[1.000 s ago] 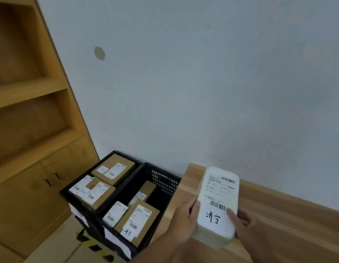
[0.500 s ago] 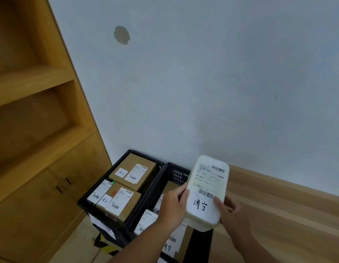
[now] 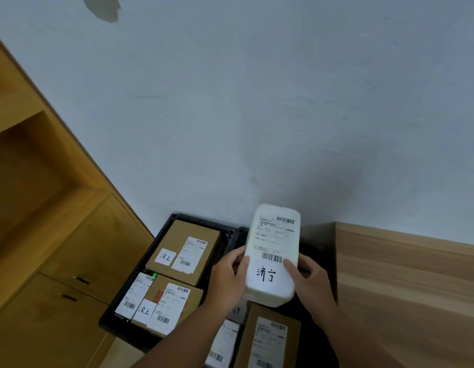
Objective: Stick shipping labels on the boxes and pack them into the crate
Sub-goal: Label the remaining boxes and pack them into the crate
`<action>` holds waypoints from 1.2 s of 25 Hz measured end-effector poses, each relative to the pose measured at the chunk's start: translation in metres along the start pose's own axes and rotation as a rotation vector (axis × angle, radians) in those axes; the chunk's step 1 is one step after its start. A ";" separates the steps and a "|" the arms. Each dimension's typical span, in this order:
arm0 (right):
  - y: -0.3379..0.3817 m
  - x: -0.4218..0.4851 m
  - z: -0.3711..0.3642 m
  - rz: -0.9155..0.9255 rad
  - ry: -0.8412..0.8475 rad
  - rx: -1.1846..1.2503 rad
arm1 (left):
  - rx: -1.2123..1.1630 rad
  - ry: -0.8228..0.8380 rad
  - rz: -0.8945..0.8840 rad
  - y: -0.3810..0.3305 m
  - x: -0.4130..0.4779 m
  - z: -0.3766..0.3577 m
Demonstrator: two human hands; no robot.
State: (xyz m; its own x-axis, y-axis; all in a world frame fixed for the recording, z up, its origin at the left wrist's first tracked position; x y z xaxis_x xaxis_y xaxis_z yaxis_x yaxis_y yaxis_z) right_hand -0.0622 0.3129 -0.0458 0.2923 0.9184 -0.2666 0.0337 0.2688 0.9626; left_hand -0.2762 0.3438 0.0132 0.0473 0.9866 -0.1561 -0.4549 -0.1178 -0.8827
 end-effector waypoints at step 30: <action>-0.237 0.127 -0.125 -0.218 0.032 -0.361 | 0.487 0.266 0.049 0.255 0.129 -0.058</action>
State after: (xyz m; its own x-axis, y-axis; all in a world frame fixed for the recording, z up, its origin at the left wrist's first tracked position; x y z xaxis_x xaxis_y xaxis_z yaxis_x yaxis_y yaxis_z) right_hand -0.1521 0.4024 -0.3139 0.2858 0.8358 -0.4687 -0.2474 0.5369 0.8065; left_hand -0.3343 0.4342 -0.2580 0.2103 0.9114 -0.3538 -0.8177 -0.0344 -0.5747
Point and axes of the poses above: each hand's wrist, its own x-axis towards the middle knuckle, its own z-axis out of the back of the hand, y = z × x, the point moved 7 cm from there along x, towards the middle knuckle
